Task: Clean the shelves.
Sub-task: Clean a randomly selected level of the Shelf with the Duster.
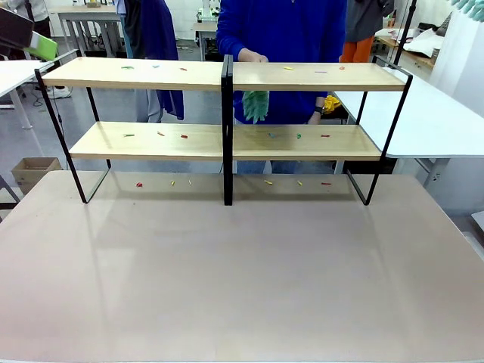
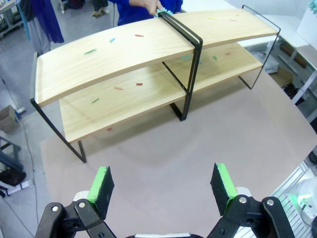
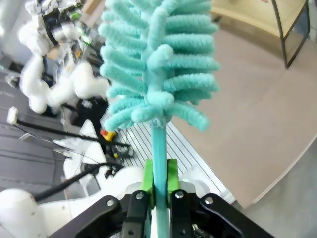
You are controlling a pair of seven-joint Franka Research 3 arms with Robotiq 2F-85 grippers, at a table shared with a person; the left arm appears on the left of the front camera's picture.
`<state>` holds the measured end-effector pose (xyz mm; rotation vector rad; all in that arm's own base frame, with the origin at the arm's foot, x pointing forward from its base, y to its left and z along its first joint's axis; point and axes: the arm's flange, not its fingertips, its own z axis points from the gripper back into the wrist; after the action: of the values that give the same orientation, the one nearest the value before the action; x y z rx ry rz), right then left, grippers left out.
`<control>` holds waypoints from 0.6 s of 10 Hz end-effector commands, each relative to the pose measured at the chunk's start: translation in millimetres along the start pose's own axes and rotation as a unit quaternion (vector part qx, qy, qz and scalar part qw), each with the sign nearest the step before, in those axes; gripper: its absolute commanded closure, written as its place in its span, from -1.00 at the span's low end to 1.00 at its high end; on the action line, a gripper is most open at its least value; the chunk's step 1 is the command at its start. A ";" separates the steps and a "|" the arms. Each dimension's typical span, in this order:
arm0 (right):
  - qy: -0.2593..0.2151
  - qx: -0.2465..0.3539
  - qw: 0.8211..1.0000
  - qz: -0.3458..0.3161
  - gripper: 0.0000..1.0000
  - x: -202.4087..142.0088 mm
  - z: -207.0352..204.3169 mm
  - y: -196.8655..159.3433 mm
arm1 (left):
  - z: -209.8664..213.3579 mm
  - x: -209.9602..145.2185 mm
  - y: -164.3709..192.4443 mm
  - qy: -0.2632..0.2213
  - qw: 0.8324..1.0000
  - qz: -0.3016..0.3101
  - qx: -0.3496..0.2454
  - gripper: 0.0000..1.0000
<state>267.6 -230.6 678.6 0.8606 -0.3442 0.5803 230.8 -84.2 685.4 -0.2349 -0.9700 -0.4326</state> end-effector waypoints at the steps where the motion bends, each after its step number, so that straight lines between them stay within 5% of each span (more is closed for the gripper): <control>1: 0.101 -0.053 0.991 0.065 0.74 -6.3 -51.7 29.8 | 0.0 0.3 0.8 0.000 1.000 -0.001 -0.002 -1.00; 3: 0.134 -0.125 0.982 0.041 0.74 33.5 -117.6 31.7 | 0.0 0.3 0.8 0.000 1.000 -0.001 -0.002 -1.00; 6: 0.117 -0.224 0.967 -0.014 0.74 97.9 -189.4 9.0 | 0.0 0.3 0.8 0.000 1.000 -0.001 -0.002 -1.00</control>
<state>332.7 -49.7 630.3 0.4132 -0.2477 0.6210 231.3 -83.5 685.2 -0.2364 -0.9693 -0.4313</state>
